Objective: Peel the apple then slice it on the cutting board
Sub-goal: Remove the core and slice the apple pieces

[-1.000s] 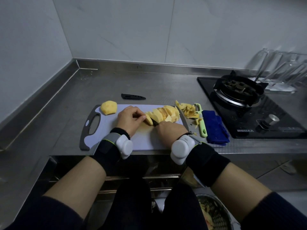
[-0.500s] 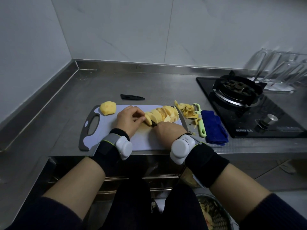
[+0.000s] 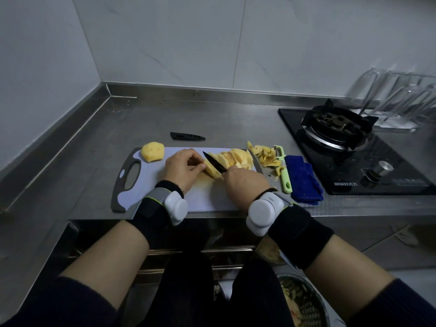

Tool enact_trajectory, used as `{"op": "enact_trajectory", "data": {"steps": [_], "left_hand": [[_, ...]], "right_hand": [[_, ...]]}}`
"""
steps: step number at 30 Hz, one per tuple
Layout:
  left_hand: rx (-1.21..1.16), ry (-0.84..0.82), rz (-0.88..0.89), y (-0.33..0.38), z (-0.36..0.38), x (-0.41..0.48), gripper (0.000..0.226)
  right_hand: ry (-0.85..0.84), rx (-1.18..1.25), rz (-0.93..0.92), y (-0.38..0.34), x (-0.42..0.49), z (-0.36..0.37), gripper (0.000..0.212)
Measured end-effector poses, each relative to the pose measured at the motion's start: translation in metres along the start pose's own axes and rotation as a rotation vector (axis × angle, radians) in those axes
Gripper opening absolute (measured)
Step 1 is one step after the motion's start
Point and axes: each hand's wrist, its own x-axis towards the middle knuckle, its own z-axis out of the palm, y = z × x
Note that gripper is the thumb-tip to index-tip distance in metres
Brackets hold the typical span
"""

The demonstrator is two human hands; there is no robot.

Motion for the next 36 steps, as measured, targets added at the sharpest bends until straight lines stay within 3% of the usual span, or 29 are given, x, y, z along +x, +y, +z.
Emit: {"op": "enact_trajectory", "data": {"steps": [30,36], "left_hand": [[-0.003,0.009,-0.016,0.002,-0.002,-0.001,0.006],[0.004,0.0,-0.025,0.002,-0.002,-0.001,0.006]], "right_hand": [[-0.134,-0.043,0.013,-0.009,0.007,0.007,0.021],[-0.032,0.023,0.027,-0.001,0.007,0.0,0.026]]}}
